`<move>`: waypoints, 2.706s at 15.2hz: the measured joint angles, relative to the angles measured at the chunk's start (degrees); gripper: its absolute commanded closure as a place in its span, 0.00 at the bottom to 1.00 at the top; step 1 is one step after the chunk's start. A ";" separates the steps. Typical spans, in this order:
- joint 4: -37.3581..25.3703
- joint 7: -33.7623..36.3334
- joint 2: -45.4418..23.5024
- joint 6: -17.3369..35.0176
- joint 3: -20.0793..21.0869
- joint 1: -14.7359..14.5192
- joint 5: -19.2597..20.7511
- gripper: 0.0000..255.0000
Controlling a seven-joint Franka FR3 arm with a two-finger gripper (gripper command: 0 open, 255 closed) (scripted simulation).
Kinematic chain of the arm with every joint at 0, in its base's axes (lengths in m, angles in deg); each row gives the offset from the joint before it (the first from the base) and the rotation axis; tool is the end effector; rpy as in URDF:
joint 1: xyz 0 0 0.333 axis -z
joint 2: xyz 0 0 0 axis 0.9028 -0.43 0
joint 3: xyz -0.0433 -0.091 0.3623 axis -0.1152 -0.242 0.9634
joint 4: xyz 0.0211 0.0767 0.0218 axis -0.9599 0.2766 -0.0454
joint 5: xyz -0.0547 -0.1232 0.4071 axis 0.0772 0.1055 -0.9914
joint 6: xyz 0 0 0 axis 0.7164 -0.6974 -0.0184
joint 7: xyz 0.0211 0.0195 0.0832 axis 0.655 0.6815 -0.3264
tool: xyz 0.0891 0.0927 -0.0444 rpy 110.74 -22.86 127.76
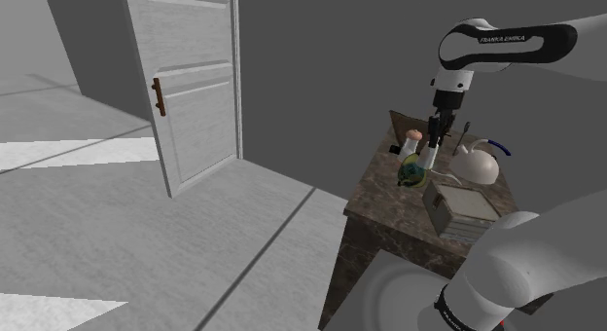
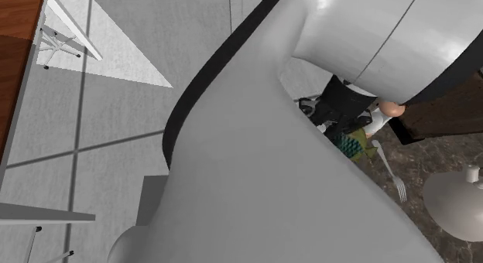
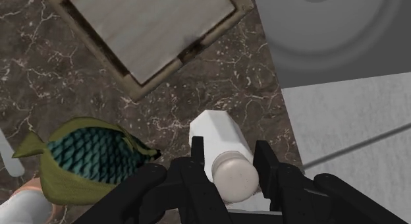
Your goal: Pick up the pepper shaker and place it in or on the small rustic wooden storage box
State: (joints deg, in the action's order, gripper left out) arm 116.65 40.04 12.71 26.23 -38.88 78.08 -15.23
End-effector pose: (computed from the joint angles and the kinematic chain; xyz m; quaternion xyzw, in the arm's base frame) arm 0.2586 -0.3259 0.5589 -0.9921 0.0924 0.0706 0.0479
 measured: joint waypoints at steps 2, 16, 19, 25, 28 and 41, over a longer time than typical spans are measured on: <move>1.13 -1.88 2.70 -1.16 -1.01 1.55 1.93 1.00; 2.22 -13.22 11.58 -6.68 -7.16 8.03 11.77 1.00; 4.10 -12.96 11.62 -4.78 -7.74 8.03 12.40 1.00; 8.49 -12.62 10.96 -0.49 -9.29 8.57 13.59 1.00; 10.85 -12.38 10.74 1.80 -9.92 8.86 14.01 1.00; 15.27 -12.78 10.38 6.40 -10.61 10.91 14.44 0.00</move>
State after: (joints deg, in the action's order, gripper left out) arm 131.92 27.26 23.08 32.63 -49.49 88.99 -0.79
